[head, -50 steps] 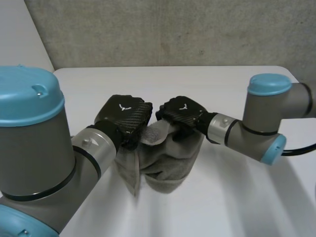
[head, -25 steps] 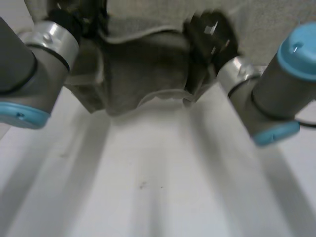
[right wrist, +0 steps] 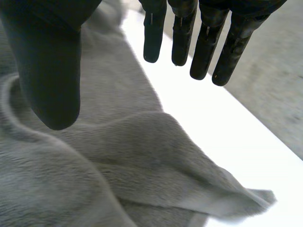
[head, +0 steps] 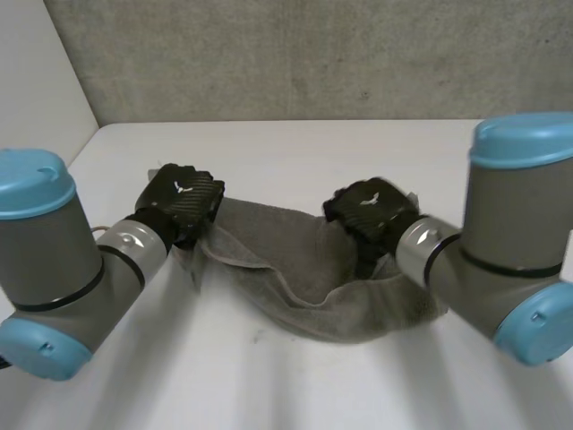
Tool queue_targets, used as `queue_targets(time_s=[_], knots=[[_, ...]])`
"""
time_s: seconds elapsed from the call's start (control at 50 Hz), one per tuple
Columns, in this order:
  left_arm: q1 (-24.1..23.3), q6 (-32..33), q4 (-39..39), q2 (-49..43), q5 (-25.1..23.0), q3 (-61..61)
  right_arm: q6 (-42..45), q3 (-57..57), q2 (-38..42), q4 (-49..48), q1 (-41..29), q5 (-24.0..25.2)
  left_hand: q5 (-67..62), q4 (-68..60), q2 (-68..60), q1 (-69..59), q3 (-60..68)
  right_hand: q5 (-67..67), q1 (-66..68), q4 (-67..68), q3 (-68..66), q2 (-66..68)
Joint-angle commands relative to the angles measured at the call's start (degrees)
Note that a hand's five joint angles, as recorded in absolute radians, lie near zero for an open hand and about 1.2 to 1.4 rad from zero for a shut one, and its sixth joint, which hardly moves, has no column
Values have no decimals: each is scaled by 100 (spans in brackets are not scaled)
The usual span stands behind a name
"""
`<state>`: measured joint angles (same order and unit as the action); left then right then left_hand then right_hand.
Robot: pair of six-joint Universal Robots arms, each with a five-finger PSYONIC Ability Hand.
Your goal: Fold the towel.
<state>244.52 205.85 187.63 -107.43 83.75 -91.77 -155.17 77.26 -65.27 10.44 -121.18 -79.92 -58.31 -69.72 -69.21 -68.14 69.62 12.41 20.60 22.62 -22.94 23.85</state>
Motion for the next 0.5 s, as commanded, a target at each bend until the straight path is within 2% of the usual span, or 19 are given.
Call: queue_targets(time_s=[0.02,0.12,0.16,0.5], knots=[[16,-1,-86,372,10,-227,-515,236,-91,10,736,257,-1169,-1028,-1079,-1186,1038,147,328,125,-94,3],[52,-1,-87,381,1,-288,-471,298,84,650,1210,986,-1169,-1028,-1079,-1186,1038,164,345,142,-111,20],[43,-1,-78,389,1,-332,-462,281,189,783,1272,1048,-1169,-1028,-1079,-1186,1038,181,362,159,-127,36],[34,-1,-69,460,1,-719,241,149,1024,872,1440,776,-1169,-1028,-1079,-1186,1038,601,782,580,-548,457]])
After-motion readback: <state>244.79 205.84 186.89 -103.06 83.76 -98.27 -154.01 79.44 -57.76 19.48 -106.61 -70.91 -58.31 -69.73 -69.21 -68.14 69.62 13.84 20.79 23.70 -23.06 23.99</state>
